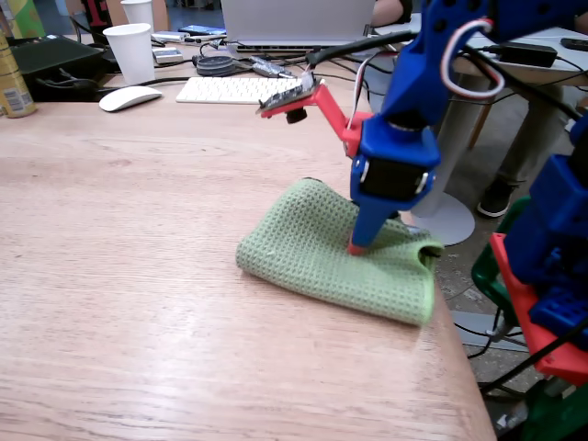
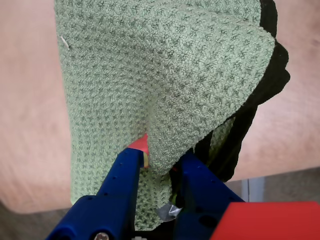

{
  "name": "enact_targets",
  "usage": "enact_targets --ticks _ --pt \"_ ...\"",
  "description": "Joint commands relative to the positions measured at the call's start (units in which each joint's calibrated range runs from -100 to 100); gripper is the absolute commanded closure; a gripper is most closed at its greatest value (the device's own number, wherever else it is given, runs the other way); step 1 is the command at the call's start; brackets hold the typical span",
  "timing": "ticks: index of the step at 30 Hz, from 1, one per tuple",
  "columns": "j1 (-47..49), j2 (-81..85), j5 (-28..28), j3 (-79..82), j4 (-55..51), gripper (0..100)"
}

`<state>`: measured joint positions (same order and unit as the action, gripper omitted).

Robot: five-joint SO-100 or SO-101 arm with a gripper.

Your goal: Clean the table

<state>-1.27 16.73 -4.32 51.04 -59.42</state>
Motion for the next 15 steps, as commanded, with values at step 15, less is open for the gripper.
enact_targets --ticks 15 --pt "-50.68 -27.71 -6.89 -42.78 -0.76 99"
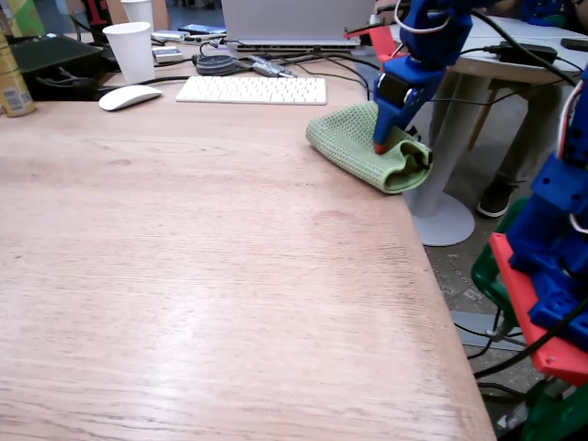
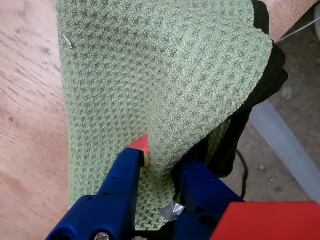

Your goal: Clean the table

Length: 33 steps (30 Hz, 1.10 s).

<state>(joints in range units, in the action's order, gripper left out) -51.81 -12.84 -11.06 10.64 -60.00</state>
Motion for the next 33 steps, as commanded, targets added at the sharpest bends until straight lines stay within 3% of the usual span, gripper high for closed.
enact_targets --ticks 1,4,8,12,17,21,33 --pt "1.05 5.64 -0.10 -1.63 -0.18 99" --pt "2.74 17.04 0.00 -1.91 -6.42 99" --pt "26.43 28.19 0.63 -2.48 -17.59 99" --pt "49.10 34.11 1.12 -2.48 -17.67 99" --pt "75.50 33.68 6.01 -2.48 -17.59 99" --pt "83.28 27.51 6.30 -2.95 -16.44 99" --pt "88.53 -6.28 6.35 -16.35 -16.35 99"
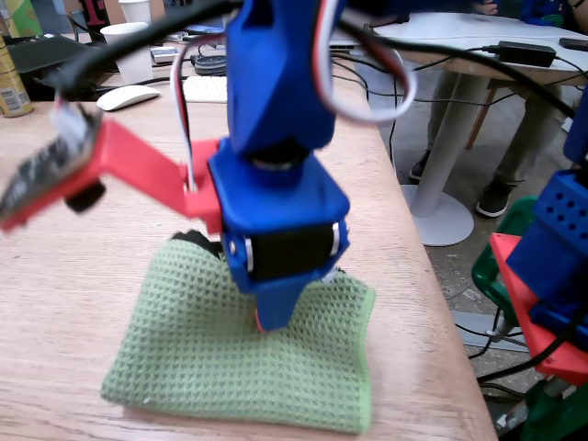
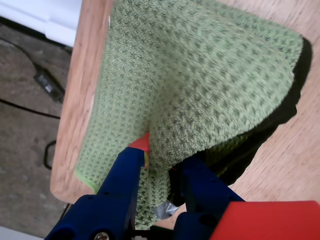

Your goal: Clean the table

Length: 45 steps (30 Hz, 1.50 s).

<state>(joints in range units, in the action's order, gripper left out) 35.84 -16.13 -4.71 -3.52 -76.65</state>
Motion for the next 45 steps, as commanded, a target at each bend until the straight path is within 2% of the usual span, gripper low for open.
enact_targets --ticks 1,7,12,16,21,22,30,35,37,45 --pt "0.88 -5.31 -0.05 -2.19 0.29 99" --pt "-2.34 -9.26 -0.73 -2.29 0.29 99" --pt "-22.64 -10.55 -1.03 -7.86 0.29 99" --pt "-38.38 -15.78 -5.32 -16.16 0.04 99" --pt "-55.13 -15.86 -9.38 -17.20 0.21 99" --pt "-61.05 -15.86 -10.84 -17.30 0.29 99" --pt "-70.53 -18.87 -11.43 -28.24 -0.94 99" --pt "-68.66 -4.80 -10.70 -28.05 -1.10 99" --pt "-65.96 -0.17 -7.47 -28.05 -1.02 99" --pt "-26.87 10.21 0.88 -28.81 -0.94 99"
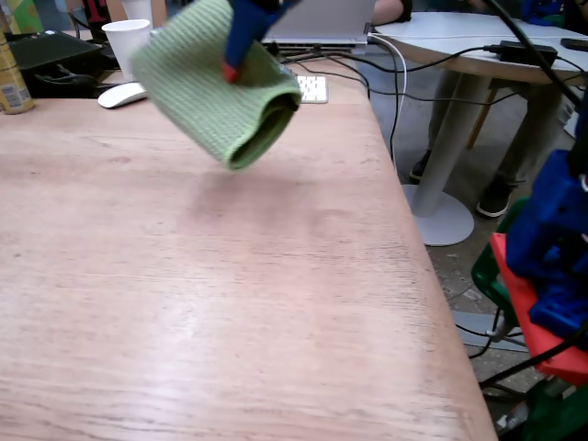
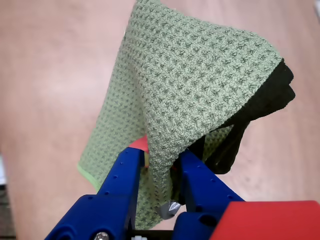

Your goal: Clean the table

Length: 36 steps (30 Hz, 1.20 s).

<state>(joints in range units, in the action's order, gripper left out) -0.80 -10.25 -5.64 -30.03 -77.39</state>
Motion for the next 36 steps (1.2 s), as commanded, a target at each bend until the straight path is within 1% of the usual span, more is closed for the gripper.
enact_targets --ticks 1,3,5,11,13,16,18,21,24,31,34,36 --pt "14.00 3.99 2.69 -2.30 0.54 99" --pt "20.43 3.30 4.64 -3.72 0.87 99" --pt "25.33 0.13 6.30 -10.04 0.87 99" --pt "25.50 -25.86 6.84 -44.68 -0.28 99" --pt "25.84 -33.84 6.89 -53.36 -0.28 99" --pt "30.92 -41.81 6.89 -62.23 -0.28 99" --pt "35.82 -45.93 6.89 -64.40 -0.19 99" --pt "37.85 -51.59 6.89 -64.50 0.22 99" --pt "37.52 -56.22 6.89 -64.50 0.87 99" --pt "35.82 -56.56 6.79 -64.50 -0.52 99" --pt "34.98 -56.65 6.40 -64.50 -6.52 99" --pt "32.61 -56.65 6.79 -64.50 -9.72 99"
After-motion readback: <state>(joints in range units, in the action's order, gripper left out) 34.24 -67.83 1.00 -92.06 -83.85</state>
